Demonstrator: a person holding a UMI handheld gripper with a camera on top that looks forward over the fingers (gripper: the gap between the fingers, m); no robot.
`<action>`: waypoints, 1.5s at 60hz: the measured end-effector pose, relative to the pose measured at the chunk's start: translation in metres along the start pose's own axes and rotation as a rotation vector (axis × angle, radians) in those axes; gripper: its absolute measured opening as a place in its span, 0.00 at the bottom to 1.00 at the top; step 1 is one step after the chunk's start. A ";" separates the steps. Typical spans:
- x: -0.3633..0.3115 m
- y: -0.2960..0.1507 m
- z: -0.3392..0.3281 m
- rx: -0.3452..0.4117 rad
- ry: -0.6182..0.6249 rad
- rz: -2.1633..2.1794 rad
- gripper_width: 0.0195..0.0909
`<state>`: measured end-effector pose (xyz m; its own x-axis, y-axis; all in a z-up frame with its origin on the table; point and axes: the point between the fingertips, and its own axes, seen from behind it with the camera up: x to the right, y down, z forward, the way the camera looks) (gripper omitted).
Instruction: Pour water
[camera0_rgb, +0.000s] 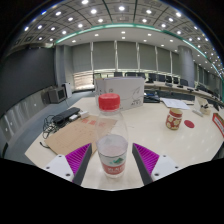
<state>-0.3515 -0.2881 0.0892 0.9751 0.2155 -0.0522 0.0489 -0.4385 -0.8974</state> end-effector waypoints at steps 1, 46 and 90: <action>-0.001 0.001 0.004 0.003 0.002 0.004 0.88; 0.019 -0.165 0.041 0.200 -0.253 0.605 0.25; 0.209 -0.227 0.170 0.200 -0.643 1.989 0.25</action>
<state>-0.1953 0.0046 0.2080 -0.5277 -0.0963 -0.8440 -0.7810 -0.3356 0.5266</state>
